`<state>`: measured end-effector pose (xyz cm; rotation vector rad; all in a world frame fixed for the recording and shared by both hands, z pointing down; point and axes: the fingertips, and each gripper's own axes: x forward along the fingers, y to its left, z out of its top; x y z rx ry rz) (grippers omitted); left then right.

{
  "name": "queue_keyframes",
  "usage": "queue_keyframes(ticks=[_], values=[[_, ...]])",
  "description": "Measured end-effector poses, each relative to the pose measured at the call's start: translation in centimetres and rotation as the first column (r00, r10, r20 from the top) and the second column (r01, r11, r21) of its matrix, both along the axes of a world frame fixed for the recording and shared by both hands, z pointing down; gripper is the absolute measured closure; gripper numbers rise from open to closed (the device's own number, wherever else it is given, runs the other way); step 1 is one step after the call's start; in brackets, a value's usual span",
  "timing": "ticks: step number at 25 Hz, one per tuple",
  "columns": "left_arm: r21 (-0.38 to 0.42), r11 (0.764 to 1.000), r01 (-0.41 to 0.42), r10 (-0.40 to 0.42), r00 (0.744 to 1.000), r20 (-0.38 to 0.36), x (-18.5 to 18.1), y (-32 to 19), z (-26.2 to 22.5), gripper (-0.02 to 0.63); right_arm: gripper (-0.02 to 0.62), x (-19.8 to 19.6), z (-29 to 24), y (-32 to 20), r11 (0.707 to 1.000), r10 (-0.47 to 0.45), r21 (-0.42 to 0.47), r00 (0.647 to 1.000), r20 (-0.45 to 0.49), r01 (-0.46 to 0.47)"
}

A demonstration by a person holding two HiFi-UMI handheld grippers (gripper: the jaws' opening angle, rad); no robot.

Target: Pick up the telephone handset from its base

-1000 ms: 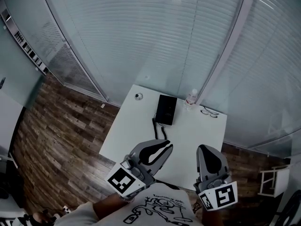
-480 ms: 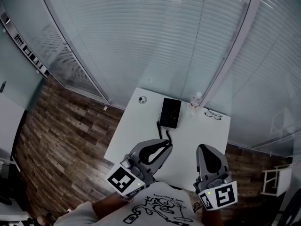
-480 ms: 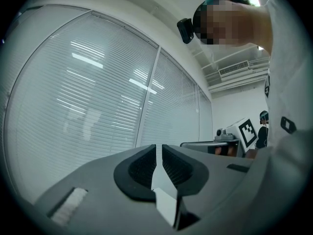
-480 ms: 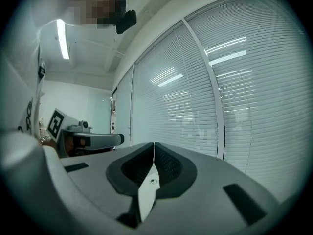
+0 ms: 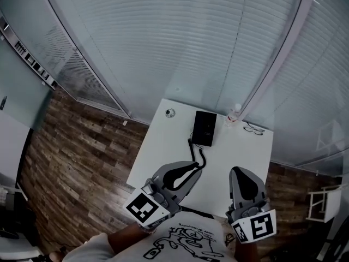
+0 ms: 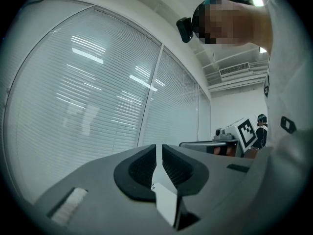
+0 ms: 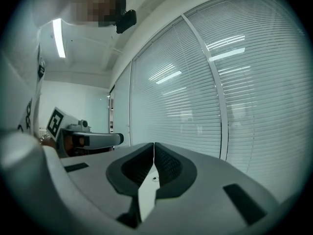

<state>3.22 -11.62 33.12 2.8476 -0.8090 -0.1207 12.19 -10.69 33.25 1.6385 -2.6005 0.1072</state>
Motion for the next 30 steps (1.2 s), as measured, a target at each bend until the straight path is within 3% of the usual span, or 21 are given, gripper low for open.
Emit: queue_keyframes(ticks=[8,19,30], values=[[-0.079,0.997,-0.025,0.027,0.999,0.023,-0.8,0.1,2.9,0.571,0.589,-0.6,2.5,0.2,0.997,0.006,-0.075,1.000,-0.009,-0.007],[-0.110,0.994,-0.023,0.025,0.999,0.020,-0.5,-1.5,4.3,0.571,0.589,-0.2,4.7,-0.6,0.996,0.009,-0.085,0.998,-0.068,-0.015],[-0.225,0.973,-0.041,0.040,0.999,-0.009,0.0,-5.1,8.8,0.570,0.589,-0.1,8.0,-3.7,0.995,0.019,-0.096,0.996,-0.087,-0.027]])
